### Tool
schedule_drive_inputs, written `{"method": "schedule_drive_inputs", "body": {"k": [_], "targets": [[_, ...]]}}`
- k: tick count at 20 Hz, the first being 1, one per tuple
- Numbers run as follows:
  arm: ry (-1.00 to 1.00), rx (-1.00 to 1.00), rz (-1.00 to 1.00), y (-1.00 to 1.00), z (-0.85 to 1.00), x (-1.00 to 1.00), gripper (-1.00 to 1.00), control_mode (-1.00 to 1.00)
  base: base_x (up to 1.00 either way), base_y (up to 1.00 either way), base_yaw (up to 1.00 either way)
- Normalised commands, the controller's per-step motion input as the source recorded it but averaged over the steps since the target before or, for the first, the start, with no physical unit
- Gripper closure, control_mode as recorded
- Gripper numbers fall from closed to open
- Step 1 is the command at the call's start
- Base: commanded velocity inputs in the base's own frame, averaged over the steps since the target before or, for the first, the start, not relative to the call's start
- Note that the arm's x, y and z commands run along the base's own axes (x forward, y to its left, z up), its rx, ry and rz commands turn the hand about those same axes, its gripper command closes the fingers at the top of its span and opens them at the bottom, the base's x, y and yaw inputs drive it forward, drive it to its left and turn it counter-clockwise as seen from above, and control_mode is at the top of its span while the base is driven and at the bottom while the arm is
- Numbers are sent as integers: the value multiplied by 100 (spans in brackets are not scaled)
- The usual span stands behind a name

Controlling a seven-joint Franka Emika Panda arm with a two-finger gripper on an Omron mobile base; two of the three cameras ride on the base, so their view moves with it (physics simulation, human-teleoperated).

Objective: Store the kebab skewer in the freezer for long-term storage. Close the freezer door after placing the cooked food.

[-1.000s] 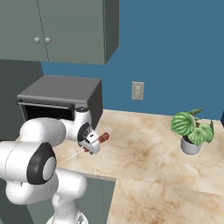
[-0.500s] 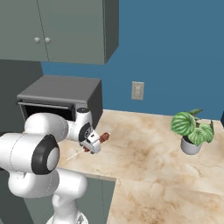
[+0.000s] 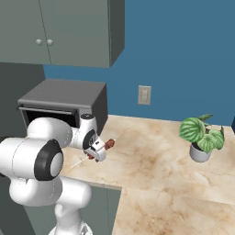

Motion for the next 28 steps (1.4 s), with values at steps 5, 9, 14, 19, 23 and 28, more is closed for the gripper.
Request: {"method": "schedule_drive_inputs", "body": {"k": [5,9,14,19,23,28], "targets": [[0,0,0,0,0,0,100,-100,0,0,0],[0,0,0,0,0,0,100,-100,0,0,0],[0,0,0,0,0,0,100,-100,0,0,0],[0,0,-2,0,0,-28,100,-100,0,0,0],[-5,0,0,0,20,-76,100,-100,0,0,0],[-2,0,0,0,68,-70,100,-100,0,0,0]]}}
